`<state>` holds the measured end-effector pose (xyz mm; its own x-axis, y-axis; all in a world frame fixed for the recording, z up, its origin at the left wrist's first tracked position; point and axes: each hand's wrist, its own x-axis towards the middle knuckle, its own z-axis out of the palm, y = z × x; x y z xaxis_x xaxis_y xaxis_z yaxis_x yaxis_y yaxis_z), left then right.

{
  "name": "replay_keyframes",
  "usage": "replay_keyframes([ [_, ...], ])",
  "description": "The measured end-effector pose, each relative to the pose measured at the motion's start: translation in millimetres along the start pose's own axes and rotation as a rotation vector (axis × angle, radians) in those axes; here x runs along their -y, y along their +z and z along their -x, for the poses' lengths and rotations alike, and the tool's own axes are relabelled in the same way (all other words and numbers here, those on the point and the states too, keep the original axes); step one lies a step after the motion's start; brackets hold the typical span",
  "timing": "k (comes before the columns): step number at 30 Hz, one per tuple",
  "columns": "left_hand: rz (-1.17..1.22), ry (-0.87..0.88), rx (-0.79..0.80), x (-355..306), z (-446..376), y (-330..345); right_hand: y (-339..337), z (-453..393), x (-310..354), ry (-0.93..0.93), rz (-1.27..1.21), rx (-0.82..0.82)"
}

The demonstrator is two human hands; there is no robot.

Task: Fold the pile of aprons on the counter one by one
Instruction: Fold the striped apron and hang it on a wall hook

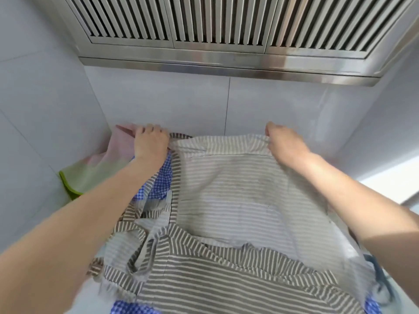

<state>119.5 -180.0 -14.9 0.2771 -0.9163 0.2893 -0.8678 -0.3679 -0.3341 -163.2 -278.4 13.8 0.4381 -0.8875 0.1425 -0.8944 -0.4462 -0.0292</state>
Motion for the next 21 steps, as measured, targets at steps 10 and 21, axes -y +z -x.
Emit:
replay_keyframes([
  [10,-0.394,0.765,0.333,-13.3,138.5,31.3,33.1,107.1,24.7,-0.245,0.108,0.908],
  [21,0.126,0.631,0.94,-20.5,135.0,48.0,97.3,170.0,26.3,-0.21,0.25,0.876],
])
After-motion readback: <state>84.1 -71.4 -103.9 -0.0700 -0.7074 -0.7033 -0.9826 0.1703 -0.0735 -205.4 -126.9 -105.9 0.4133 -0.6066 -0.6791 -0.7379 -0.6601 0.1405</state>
